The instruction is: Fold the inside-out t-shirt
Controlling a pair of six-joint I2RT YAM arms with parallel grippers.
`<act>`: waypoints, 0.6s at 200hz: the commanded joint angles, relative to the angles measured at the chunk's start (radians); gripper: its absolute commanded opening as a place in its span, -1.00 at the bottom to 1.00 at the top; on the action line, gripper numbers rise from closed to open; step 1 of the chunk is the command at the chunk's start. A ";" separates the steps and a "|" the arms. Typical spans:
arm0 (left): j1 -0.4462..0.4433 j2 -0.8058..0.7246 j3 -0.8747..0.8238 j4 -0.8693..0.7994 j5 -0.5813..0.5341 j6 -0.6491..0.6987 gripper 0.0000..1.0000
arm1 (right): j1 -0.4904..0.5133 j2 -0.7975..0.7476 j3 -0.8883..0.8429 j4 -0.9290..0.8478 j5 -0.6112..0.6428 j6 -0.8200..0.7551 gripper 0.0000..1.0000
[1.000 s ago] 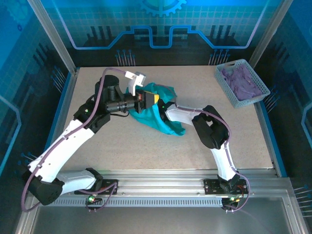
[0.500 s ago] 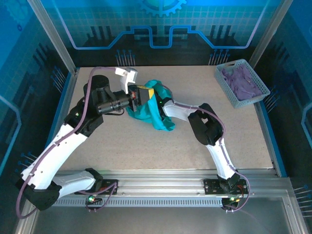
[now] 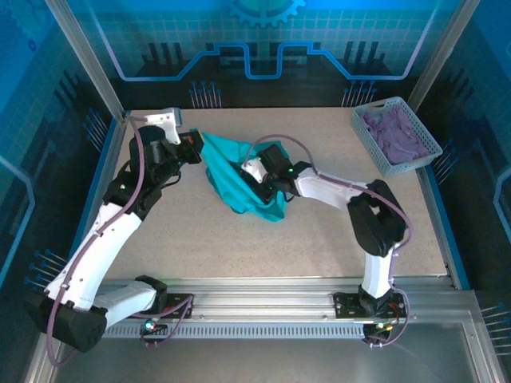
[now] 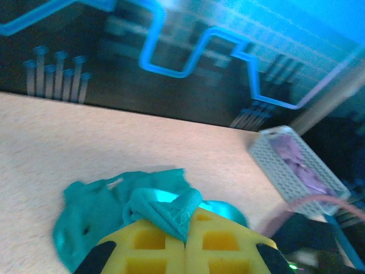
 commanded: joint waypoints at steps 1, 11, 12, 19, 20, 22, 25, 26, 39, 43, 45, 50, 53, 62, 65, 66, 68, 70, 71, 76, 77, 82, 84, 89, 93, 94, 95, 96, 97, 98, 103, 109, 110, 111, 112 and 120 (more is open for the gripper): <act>0.032 0.006 -0.040 0.055 -0.060 -0.045 -1.00 | -0.014 -0.065 -0.068 0.075 -0.115 0.010 -1.00; 0.034 0.016 -0.060 0.083 -0.045 -0.053 -1.00 | -0.014 -0.081 -0.086 0.108 -0.142 0.021 -1.00; 0.034 0.017 -0.062 0.085 -0.042 -0.053 -1.00 | -0.014 -0.082 -0.086 0.111 -0.146 0.021 -1.00; 0.034 0.027 -0.070 0.096 -0.023 -0.057 -1.00 | -0.014 -0.088 -0.090 0.130 -0.168 0.028 -1.00; 0.034 0.029 -0.070 0.097 -0.020 -0.059 -1.00 | -0.014 -0.089 -0.090 0.132 -0.170 0.031 -1.00; 0.034 0.034 -0.071 0.097 -0.015 -0.059 -1.00 | -0.015 -0.091 -0.089 0.137 -0.177 0.034 -1.00; 0.034 0.039 -0.071 0.100 -0.005 -0.061 -1.00 | -0.014 -0.092 -0.088 0.143 -0.185 0.037 -1.00; 0.034 0.041 -0.071 0.101 -0.002 -0.061 -1.00 | -0.014 -0.093 -0.087 0.145 -0.188 0.038 -1.00; 0.034 0.065 -0.074 0.112 0.038 -0.067 -1.00 | -0.013 -0.098 -0.074 0.166 -0.220 0.055 -1.00; 0.034 0.070 -0.074 0.114 0.043 -0.070 -1.00 | -0.013 -0.099 -0.071 0.171 -0.225 0.058 -1.00; 0.034 0.072 -0.077 0.114 0.046 -0.072 -1.00 | -0.013 -0.099 -0.069 0.173 -0.225 0.059 -1.00; 0.034 0.077 -0.078 0.116 0.048 -0.073 -1.00 | -0.013 -0.101 -0.063 0.174 -0.228 0.060 -1.00; 0.034 0.078 -0.079 0.117 0.048 -0.073 -1.00 | -0.014 -0.102 -0.058 0.171 -0.227 0.060 -1.00; 0.034 0.079 -0.081 0.116 0.047 -0.073 -1.00 | -0.014 -0.101 -0.043 0.154 -0.210 0.056 -1.00; 0.034 0.079 -0.082 0.117 0.049 -0.071 -1.00 | -0.014 -0.101 -0.041 0.150 -0.199 0.053 -1.00; 0.034 0.079 -0.083 0.116 0.049 -0.071 -1.00 | -0.014 -0.102 -0.041 0.149 -0.195 0.052 -1.00; 0.034 0.078 -0.083 0.117 0.049 -0.070 -1.00 | -0.014 -0.100 -0.041 0.148 -0.186 0.051 -1.00; 0.034 0.075 -0.083 0.117 0.049 -0.069 -1.00 | -0.015 -0.100 -0.041 0.147 -0.177 0.050 -1.00; 0.034 0.074 -0.083 0.117 0.049 -0.069 -1.00 | -0.015 -0.099 -0.041 0.146 -0.172 0.049 -1.00; 0.034 0.072 -0.085 0.116 0.054 -0.069 -1.00 | -0.014 -0.094 -0.041 0.141 -0.142 0.043 -1.00; 0.034 0.071 -0.085 0.117 0.056 -0.069 -1.00 | -0.014 -0.093 -0.040 0.140 -0.135 0.042 -1.00; 0.034 0.066 -0.086 0.121 0.067 -0.067 -1.00 | -0.013 -0.082 -0.039 0.133 -0.108 0.035 -1.00; 0.034 0.063 -0.088 0.124 0.073 -0.067 -1.00 | -0.013 -0.078 -0.039 0.131 -0.097 0.033 -1.00; 0.034 0.059 -0.090 0.131 0.091 -0.068 -1.00 | -0.010 -0.064 -0.035 0.122 -0.077 0.022 -1.00; 0.034 0.056 -0.091 0.138 0.110 -0.071 -1.00 | -0.007 -0.050 -0.030 0.114 -0.067 0.012 -1.00; 0.034 0.055 -0.091 0.140 0.114 -0.072 -1.00 | -0.005 -0.047 -0.029 0.111 -0.065 0.010 -1.00; 0.034 0.055 -0.091 0.142 0.119 -0.073 -1.00 | -0.004 -0.044 -0.028 0.108 -0.063 0.007 -1.00; 0.034 0.055 -0.091 0.145 0.123 -0.074 -1.00 | -0.001 -0.041 -0.027 0.107 -0.061 0.004 -1.00; 0.034 0.054 -0.091 0.146 0.129 -0.076 -1.00 | 0.001 -0.039 -0.026 0.106 -0.057 0.002 -1.00; 0.034 0.054 -0.091 0.148 0.134 -0.077 -1.00 | 0.002 -0.034 -0.025 0.105 -0.055 -0.001 -1.00; 0.034 0.050 -0.090 0.154 0.156 -0.082 -1.00 | 0.012 -0.021 -0.024 0.105 -0.043 -0.015 -1.00; 0.033 0.050 -0.086 0.162 0.183 -0.090 -1.00 | 0.030 -0.008 -0.028 0.112 -0.028 -0.034 -0.94; 0.033 0.050 -0.085 0.163 0.188 -0.090 -1.00 | 0.033 -0.006 -0.028 0.114 -0.026 -0.038 -0.93; 0.034 0.050 -0.084 0.163 0.192 -0.091 -1.00 | 0.035 -0.005 -0.030 0.116 -0.025 -0.041 -0.92; 0.033 0.050 -0.084 0.165 0.195 -0.091 -1.00 | 0.039 -0.003 -0.031 0.118 -0.022 -0.044 -0.92; 0.033 0.050 -0.075 0.165 0.225 -0.098 -1.00 | 0.061 0.005 -0.043 0.142 -0.006 -0.057 -0.84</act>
